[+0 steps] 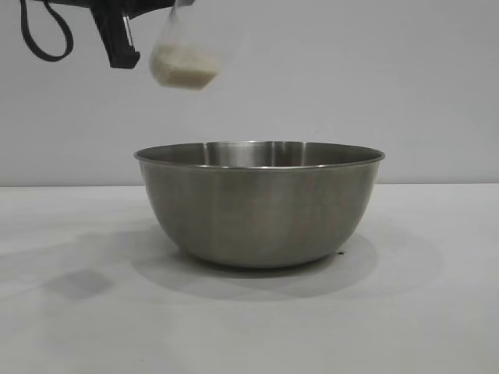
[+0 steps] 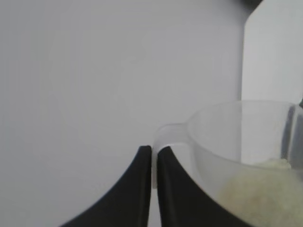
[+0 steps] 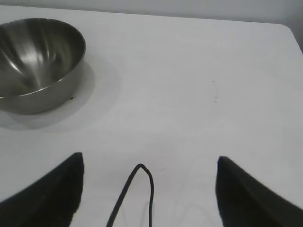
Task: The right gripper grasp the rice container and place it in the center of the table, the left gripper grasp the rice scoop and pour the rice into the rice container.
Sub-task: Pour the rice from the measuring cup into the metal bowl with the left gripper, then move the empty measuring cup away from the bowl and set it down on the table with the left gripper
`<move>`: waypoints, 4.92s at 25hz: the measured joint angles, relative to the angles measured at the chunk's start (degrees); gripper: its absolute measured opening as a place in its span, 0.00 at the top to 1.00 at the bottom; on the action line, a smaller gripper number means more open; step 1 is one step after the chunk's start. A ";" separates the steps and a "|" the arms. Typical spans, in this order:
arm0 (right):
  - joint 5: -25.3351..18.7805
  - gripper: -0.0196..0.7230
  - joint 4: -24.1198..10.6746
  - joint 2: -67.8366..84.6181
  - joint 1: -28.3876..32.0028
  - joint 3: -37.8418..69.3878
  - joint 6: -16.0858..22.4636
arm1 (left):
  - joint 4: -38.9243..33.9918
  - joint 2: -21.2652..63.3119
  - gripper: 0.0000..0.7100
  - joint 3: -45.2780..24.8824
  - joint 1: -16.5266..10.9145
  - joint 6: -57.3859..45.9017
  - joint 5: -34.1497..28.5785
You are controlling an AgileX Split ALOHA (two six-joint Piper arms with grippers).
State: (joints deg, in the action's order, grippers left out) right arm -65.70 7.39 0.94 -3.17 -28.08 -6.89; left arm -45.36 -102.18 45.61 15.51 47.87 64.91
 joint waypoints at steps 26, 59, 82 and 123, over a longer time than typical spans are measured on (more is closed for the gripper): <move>0.00 0.31 1.07 0.00 0.00 0.00 0.10 | -4.16 0.00 1.00 0.04 6.60 40.19 -7.48; 0.00 0.31 1.07 0.00 0.00 0.00 0.10 | -4.93 0.00 1.00 0.04 6.60 61.78 -4.97; 0.00 0.31 1.07 0.00 0.00 0.00 0.10 | 42.48 0.00 1.00 -2.40 6.64 -25.65 0.24; 0.00 0.31 1.07 0.00 0.00 0.00 0.10 | 68.20 -17.01 0.56 -17.34 6.64 -47.72 1.35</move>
State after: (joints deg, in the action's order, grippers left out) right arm -65.70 8.46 0.94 -3.17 -28.08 -6.79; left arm 22.83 -119.19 28.27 22.15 0.15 66.26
